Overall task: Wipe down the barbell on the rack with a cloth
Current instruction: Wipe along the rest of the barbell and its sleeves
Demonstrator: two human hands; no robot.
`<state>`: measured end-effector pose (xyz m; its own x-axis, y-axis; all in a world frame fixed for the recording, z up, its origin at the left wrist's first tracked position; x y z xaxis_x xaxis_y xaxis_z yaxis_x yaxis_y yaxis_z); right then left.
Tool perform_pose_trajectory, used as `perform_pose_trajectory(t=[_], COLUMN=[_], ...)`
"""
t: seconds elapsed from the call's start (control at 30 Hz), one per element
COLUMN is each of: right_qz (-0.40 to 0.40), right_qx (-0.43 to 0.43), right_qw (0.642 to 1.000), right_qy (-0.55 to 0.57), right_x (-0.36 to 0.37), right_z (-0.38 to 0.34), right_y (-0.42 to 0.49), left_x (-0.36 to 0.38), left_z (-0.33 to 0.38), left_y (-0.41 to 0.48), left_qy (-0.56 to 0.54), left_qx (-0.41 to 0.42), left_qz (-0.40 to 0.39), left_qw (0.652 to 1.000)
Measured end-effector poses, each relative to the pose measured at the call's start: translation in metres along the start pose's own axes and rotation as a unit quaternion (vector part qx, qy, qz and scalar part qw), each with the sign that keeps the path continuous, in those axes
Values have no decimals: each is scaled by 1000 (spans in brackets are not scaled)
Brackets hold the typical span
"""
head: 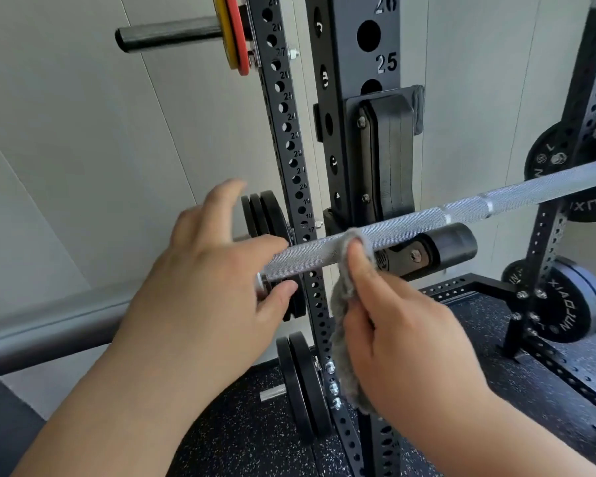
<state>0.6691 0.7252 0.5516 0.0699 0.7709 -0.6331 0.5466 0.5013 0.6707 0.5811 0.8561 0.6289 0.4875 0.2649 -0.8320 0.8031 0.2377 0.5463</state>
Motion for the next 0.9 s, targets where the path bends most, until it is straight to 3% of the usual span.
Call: perform_pose_trajectory(t=[0.1, 0.2, 0.27, 0.4, 0.57, 0.73, 0.83, 0.9], right_qz=[-2, 17, 7, -16, 18, 31, 0, -18], right_qx=[-2, 32, 18, -14, 55, 38, -14, -27], right_qw=[1000, 999, 1000, 1000, 998, 999, 1000, 999], right_qy=[-7, -13, -7, -14, -6, -12, -16, -13], right_x=[0, -13, -10, 2, -18, -13, 0, 1], right_z=[-4, 8, 0, -17, 9, -1, -16, -20], right_y=[1, 8, 11, 9, 5, 8, 15, 17], left_x=[6, 31, 35, 28, 15, 11, 9, 8], left_z=[14, 4, 4, 7, 16, 35, 34, 31], left_y=[23, 41, 47, 38, 29, 2, -2, 2], left_qy=[69, -3, -55, -39, 0, 95, 100, 68], left_qx=[28, 0, -3, -7, 14, 85, 89, 84], left_qz=[-88, -253, -284, -192, -65, 103, 131, 105], left_qw=[993, 967, 957, 981, 998, 986, 982, 989])
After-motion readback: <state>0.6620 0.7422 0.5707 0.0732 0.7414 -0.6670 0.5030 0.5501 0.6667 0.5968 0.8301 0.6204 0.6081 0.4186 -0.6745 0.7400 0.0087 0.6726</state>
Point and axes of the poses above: each hand's wrist, its own y-axis towards the middle knuckle, its own x-axis out of the palm, z = x × y, the point moved 10 cm from there along y, towards the middle knuckle, and after that the axes turned 3 degrees about -z, right-handed, at the moved point
